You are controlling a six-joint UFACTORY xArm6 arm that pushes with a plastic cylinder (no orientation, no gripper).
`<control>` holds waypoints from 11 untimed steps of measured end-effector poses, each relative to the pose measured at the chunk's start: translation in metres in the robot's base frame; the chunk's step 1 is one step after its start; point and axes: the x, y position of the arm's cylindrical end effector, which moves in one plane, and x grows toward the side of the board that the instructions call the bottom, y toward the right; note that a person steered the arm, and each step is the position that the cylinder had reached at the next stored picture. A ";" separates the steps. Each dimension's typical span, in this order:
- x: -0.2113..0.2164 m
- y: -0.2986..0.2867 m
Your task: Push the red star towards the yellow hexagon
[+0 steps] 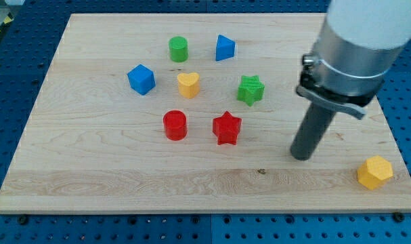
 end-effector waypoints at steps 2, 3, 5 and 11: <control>0.000 -0.093; -0.008 -0.136; -0.060 -0.134; -0.010 -0.028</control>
